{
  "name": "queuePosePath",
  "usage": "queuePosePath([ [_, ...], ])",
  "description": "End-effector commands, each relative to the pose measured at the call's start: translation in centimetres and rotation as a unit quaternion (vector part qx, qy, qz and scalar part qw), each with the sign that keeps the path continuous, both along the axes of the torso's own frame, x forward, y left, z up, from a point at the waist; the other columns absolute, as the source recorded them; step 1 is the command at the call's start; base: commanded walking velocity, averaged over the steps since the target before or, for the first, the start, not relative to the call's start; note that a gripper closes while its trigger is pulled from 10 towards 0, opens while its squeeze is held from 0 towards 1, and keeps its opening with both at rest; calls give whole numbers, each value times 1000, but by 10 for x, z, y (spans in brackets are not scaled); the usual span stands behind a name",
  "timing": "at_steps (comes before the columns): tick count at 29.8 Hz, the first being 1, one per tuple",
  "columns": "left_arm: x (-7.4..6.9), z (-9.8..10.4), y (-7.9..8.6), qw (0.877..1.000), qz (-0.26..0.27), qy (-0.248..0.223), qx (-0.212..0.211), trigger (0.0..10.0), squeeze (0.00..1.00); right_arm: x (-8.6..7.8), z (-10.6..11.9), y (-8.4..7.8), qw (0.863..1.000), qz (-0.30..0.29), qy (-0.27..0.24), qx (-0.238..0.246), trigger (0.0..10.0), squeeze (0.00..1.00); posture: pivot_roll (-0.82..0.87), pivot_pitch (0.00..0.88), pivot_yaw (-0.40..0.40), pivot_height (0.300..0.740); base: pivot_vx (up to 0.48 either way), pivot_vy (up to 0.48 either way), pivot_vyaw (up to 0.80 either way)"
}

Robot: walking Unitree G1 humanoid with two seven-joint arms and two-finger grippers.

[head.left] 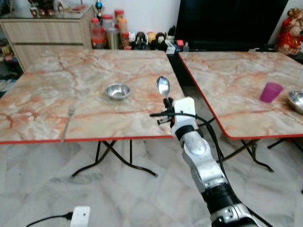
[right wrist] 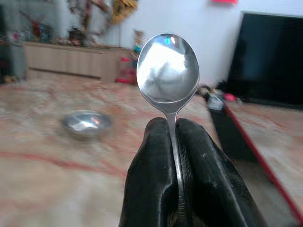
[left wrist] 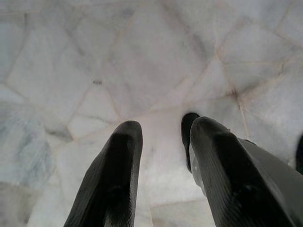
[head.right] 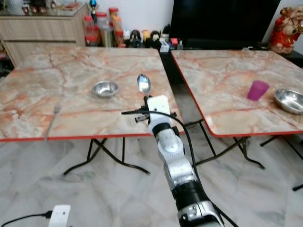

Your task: Setting the table

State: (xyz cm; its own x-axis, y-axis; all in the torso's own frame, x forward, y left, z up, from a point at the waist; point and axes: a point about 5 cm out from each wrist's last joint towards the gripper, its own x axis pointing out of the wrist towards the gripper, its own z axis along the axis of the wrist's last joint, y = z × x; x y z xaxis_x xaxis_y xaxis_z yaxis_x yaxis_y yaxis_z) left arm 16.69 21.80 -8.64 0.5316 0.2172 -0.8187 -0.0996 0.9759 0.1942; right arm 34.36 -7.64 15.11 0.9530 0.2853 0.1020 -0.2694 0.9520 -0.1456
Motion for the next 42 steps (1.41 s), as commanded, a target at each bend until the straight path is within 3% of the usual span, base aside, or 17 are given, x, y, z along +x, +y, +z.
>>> queuePosePath([
  [1,2,-1,-7,1000,0,0,-10,10000,0,1,2,-7,1000,-10,-3,1,10000,0,-51,0,-26,740,382,-285,0],
  [28,3,0,-9,1000,1,-4,-13,10000,0,0,0,-5,1000,-5,-1,-7,10000,0,-50,0,-28,740,451,-20,77],
  [42,4,0,-9,1000,-1,-6,-10,10000,0,1,0,-5,1000,-2,-1,-8,10000,0,-53,0,-30,740,82,-429,0],
])
